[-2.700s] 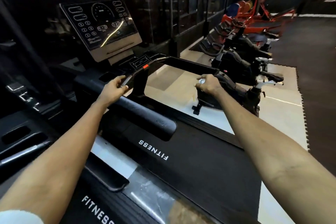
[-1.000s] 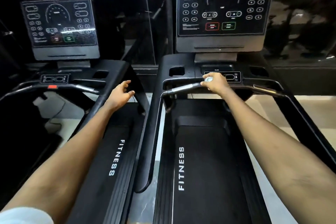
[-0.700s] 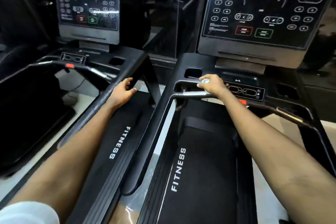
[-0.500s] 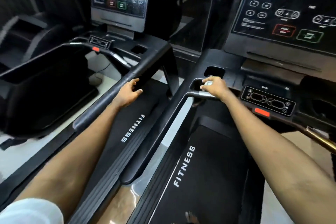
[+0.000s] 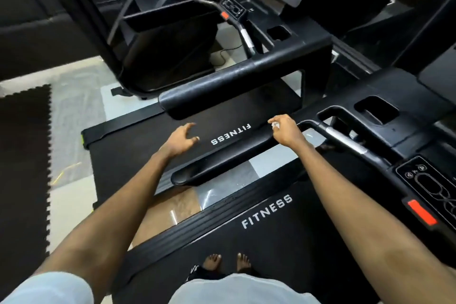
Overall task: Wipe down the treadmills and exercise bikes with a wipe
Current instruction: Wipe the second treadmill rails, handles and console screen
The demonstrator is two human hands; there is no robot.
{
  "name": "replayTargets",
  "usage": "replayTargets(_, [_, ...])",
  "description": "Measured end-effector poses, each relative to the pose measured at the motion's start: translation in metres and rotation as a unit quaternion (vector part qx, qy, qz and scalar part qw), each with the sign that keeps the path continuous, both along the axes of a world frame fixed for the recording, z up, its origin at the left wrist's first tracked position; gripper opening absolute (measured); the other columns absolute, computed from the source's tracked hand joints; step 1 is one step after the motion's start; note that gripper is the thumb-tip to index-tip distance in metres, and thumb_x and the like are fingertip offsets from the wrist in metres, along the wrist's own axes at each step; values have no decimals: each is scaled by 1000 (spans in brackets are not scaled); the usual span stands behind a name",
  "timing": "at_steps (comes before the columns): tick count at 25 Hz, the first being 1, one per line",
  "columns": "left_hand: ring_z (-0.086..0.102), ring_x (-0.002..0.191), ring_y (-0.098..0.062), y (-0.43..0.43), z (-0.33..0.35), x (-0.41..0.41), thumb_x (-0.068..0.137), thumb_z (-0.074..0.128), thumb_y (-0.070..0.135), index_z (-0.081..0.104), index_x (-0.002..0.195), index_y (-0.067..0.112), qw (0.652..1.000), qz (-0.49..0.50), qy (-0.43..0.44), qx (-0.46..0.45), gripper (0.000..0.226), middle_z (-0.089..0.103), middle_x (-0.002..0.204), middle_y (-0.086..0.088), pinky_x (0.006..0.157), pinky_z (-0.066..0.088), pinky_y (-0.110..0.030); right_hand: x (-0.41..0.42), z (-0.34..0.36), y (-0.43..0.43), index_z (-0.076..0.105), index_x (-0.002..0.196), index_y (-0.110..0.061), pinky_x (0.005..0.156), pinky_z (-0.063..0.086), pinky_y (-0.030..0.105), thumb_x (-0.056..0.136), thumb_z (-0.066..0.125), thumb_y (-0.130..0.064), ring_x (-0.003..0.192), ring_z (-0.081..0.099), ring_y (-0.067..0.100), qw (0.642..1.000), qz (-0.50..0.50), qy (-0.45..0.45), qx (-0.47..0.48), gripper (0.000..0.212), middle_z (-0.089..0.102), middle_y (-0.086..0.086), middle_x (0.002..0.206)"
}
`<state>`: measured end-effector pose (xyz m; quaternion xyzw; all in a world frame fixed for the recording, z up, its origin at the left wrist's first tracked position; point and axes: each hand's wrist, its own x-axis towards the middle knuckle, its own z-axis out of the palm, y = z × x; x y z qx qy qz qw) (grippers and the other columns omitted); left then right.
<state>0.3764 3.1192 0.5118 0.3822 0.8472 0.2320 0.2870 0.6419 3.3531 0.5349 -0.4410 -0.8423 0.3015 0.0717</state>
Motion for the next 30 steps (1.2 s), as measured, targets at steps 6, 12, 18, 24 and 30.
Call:
replayTargets(6, [57, 127, -28, -72, -32, 33, 99, 58, 25, 59, 136, 11, 997, 43, 0, -63, 39, 60, 138, -10, 106, 44, -34, -26, -46, -34, 61, 127, -2, 111, 40, 40, 101, 41, -5, 135, 47, 33, 986, 142, -76, 36, 34, 43, 14, 149])
replayTargets(12, [61, 113, -25, -107, -46, 60, 103, 52, 24, 64, 129, 9, 996, 87, 10, 8, 32, 66, 123, -9, 94, 45, -33, -47, -53, -94, 35, 142, -7, 95, 46, 46, 88, 37, 6, 113, 56, 36, 972, 226, -52, 26, 55, 58, 19, 127])
replayTargets(18, [60, 113, -9, -118, -62, 54, 98, 61, 38, 69, 125, 23, 985, 150, -48, 68, 32, 69, 122, 6, 93, 41, -23, -52, -51, -96, 70, 112, -8, 90, 43, 33, 95, 62, -13, 106, 52, 26, 980, 150, -2, 127, 19, 56, 9, 114])
replayTargets(24, [63, 107, -4, -132, -82, 42, 100, 60, 26, 71, 122, 18, 967, 195, -103, 125, 25, 71, 112, 8, 86, 40, -1, -71, -44, -147, 72, 107, -1, 78, 38, 11, 98, 59, -13, 88, 61, 18, 988, 139, 18, 67, 20, 59, 5, 105])
replayTargets(30, [66, 104, 1, -142, -99, 29, 97, 66, 26, 74, 113, 30, 945, 222, -174, 163, 19, 73, 106, 14, 95, 48, -18, -100, -48, -191, 66, 104, -10, 86, 53, 40, 97, 52, -9, 97, 58, 20, 982, 183, 4, 36, 16, 61, 5, 104])
